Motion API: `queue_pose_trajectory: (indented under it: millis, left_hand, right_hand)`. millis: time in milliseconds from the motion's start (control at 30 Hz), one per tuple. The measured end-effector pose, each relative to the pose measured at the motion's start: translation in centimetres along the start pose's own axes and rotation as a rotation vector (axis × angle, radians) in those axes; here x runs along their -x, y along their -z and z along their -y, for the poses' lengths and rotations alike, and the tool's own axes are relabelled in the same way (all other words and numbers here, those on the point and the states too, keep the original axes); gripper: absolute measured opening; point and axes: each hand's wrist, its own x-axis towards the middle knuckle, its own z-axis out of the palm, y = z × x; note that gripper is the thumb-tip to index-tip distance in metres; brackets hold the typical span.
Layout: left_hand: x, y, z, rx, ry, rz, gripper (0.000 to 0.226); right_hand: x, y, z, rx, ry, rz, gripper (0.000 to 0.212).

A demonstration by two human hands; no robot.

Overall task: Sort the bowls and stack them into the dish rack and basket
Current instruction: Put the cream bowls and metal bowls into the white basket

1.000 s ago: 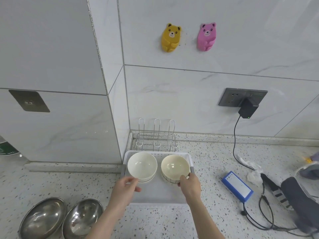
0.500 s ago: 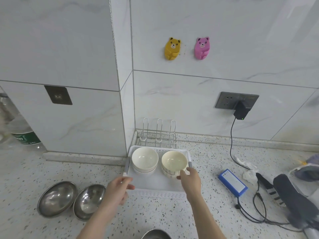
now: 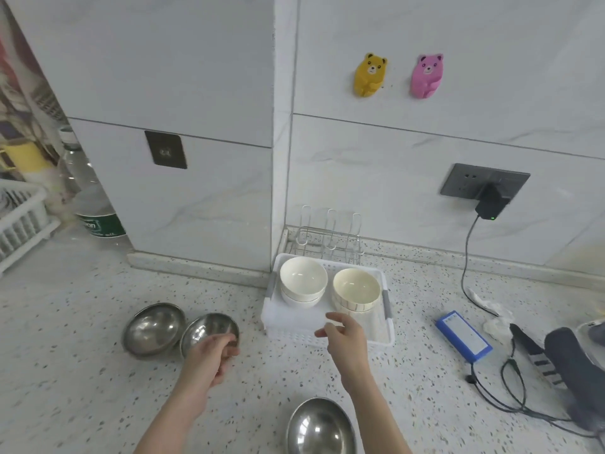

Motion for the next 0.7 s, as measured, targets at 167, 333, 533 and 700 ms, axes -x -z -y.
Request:
queue_pose_trajectory:
  millis: [167,333,533,700]
  left_hand:
    - [-1.1,5.6,-0.3,-0.093,-0.046,-0.023,0.014]
    - [-2.8,11.9,-0.3,-0.406,-0.222,-0.204,0.008]
    - [-5.1,16.7,0.9,-0.847,-0.217,-0.265,0.052]
    - [-7.4,17.3,1.0,-0.419,0.07,-0.191,0.07]
  right_hand:
    - [1.7,-6.2,-0.2,0.07,0.012,0.062,0.027]
    - [3.8,-12.9,-1.4,0.385,0.103,0.113,0.029]
    - [5.1,-16.9,-2.6,0.662,0.009,0.207,0.064]
    - [5.6,-18.5,-3.0,0.42,-0.172,0.159,0.067]
